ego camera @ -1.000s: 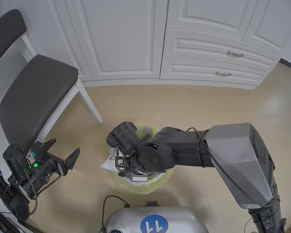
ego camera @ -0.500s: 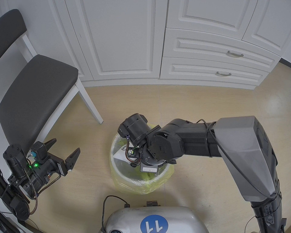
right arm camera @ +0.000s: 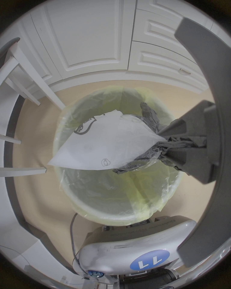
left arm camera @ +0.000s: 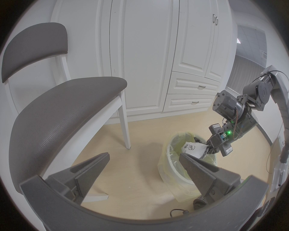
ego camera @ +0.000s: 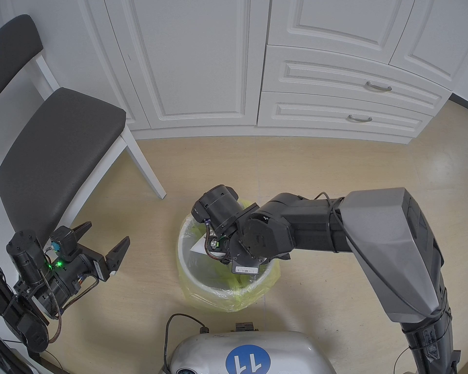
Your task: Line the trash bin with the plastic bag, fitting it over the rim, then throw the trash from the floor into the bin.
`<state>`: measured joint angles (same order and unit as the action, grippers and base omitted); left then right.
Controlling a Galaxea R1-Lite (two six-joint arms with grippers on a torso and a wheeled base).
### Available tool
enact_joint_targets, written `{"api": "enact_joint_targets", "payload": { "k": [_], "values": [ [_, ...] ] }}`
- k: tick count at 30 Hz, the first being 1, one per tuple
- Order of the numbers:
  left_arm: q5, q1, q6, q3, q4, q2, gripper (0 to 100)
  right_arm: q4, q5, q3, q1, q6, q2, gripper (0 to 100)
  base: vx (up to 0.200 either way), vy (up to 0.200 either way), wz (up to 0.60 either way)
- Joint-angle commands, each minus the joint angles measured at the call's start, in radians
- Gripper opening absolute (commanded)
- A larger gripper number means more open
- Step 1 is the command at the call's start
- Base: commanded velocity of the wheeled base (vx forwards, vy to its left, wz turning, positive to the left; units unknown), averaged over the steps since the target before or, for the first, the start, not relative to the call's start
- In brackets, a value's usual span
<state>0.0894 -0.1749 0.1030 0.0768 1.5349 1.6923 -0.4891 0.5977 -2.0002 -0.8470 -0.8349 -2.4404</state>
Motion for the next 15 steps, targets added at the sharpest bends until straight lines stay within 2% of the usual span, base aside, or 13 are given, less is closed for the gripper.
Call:
{"api": "enact_joint_targets", "payload": {
  "k": [1, 10, 15],
  "values": [
    [0.000, 0.000, 0.000, 0.000, 0.001, 0.003, 100, -0.002, 0.025, 0.000, -0.003, -0.003, -0.008, 0, 0.000, 0.000, 0.00],
    [0.000, 0.000, 0.000, 0.000, 0.001, 0.003, 100, 0.007, 0.123, 0.000, -0.010, -0.016, -0.028, 0, 0.000, 0.000, 0.00],
    [0.000, 0.000, 0.000, 0.001, 0.001, 0.004, 100, 0.014, 0.131, 0.000, -0.017, -0.043, -0.028, 0, 0.000, 0.000, 0.00]
  ]
}}
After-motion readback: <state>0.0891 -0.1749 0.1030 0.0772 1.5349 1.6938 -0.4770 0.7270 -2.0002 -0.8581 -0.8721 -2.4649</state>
